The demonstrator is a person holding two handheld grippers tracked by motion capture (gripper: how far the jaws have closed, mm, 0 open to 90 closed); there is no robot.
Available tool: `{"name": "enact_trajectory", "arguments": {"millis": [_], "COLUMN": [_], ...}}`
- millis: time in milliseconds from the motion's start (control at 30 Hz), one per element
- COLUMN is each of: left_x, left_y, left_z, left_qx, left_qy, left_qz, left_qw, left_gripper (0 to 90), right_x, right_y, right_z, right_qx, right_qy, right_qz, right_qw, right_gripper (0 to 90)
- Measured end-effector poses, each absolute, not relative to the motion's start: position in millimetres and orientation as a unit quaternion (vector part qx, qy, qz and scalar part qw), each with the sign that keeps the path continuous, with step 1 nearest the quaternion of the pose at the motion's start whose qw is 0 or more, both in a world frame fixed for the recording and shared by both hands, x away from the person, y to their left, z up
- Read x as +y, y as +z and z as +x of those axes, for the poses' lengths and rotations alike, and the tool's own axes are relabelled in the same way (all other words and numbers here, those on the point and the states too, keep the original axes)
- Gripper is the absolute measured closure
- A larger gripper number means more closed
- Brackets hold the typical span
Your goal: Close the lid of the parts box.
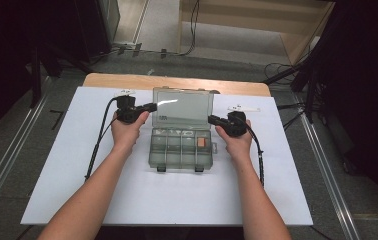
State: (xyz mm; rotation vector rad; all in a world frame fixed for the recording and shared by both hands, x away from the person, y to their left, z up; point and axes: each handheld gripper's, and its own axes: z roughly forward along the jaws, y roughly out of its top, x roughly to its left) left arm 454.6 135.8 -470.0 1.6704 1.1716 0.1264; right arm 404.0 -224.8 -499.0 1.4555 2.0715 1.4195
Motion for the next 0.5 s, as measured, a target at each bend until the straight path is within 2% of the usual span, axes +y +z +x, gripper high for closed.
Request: {"name": "enact_trajectory", "arguments": {"millis": [200, 267, 333, 500], "left_x": [134, 134, 133, 133], "left_y": [-465, -463, -463, -463], "left_z": [449, 447, 446, 442], "left_qx": [0.465, 0.457, 0.452, 0.442], "left_qy": [0.080, 0.086, 0.091, 0.103], "left_qz": [0.715, 0.718, 0.721, 0.721], "left_qw": [0.517, 0.518, 0.517, 0.524], "left_gripper": [83.7, 83.9, 84.1, 84.2], "right_x": [-225, -227, -230, -239], "right_y": [-500, -500, -499, -487], "right_z": [402, 402, 403, 405], "right_qx": [0.706, 0.707, 0.704, 0.667], "right_qy": [0.490, 0.493, 0.496, 0.532], "right_qz": [0.496, 0.493, 0.495, 0.510], "right_qw": [0.123, 0.118, 0.116, 0.107], "right_gripper": [80.5, 76.6, 65.0, 64.3]}}
